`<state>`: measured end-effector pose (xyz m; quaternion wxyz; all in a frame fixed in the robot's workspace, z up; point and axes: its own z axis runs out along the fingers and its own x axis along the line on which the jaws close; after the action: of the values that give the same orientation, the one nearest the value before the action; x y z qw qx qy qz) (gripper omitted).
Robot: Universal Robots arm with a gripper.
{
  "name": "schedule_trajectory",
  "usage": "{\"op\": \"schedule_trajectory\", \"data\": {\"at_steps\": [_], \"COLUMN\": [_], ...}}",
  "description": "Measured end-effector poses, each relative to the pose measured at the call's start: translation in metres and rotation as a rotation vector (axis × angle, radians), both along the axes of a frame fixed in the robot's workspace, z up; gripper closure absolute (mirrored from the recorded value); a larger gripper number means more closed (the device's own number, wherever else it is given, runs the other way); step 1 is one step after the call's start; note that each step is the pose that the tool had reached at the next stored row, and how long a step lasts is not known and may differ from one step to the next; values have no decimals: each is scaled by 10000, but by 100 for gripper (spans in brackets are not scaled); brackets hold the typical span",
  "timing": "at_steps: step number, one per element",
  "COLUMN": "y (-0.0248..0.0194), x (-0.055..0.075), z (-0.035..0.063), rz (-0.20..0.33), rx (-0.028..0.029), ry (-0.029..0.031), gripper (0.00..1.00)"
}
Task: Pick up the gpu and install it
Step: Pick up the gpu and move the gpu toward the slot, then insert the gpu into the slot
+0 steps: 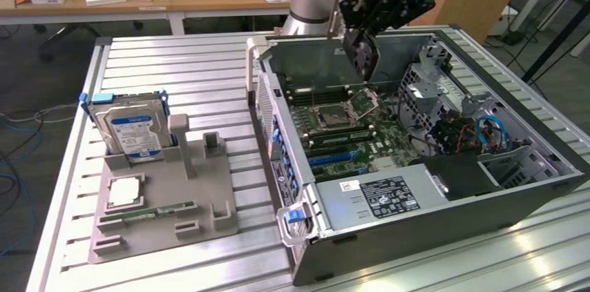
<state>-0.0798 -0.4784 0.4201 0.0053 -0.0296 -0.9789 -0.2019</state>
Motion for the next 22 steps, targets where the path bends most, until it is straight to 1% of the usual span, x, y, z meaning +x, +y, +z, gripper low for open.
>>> {"op": "schedule_trajectory", "data": {"at_steps": [3, 22], "y": [0, 0], "x": [134, 133], "z": [-1, 0], "rz": [4, 14], "rx": [5, 5], "ry": [3, 8], "gripper": [74, 74]}}
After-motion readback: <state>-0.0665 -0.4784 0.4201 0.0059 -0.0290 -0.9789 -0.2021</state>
